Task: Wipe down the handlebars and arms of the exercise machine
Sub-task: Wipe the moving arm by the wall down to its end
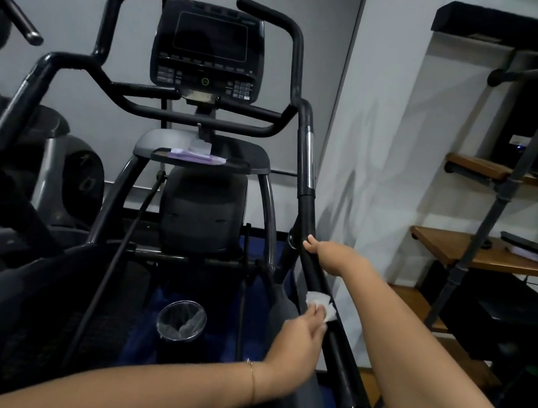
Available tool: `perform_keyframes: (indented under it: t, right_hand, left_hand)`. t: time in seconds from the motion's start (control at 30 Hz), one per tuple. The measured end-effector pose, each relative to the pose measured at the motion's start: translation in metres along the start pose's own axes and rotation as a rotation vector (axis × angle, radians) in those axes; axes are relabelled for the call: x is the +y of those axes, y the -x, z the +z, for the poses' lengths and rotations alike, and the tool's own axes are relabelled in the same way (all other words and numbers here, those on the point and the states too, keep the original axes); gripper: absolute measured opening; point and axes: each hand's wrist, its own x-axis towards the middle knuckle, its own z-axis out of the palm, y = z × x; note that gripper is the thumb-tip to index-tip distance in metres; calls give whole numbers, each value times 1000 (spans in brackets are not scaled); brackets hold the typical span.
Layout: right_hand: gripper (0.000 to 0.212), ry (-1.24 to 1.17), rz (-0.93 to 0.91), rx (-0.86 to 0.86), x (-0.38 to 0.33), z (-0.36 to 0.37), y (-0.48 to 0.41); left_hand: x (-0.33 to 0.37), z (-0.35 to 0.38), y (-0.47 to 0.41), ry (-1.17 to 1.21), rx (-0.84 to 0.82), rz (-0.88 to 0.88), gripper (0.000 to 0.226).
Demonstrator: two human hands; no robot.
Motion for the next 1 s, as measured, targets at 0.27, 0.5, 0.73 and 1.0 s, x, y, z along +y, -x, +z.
perform_keyframes:
  t: [0.27, 0.5, 0.73, 1.0]
  right_hand:
    - [71, -308, 28, 41, 6, 7, -11]
    - [39, -997, 216, 525, 17, 3, -19]
    - [21, -1150, 240, 699, 2, -8, -24]
    - [4, -750, 268, 609, -8, 28, -41]
  left_hand:
    - [1, -7, -58, -2, 61, -187, 36]
    - [11, -50, -133, 203, 161, -189, 27]
    - [17, -81, -183, 391, 49, -156, 21]
    - [6, -99, -229, 305, 214, -152, 30]
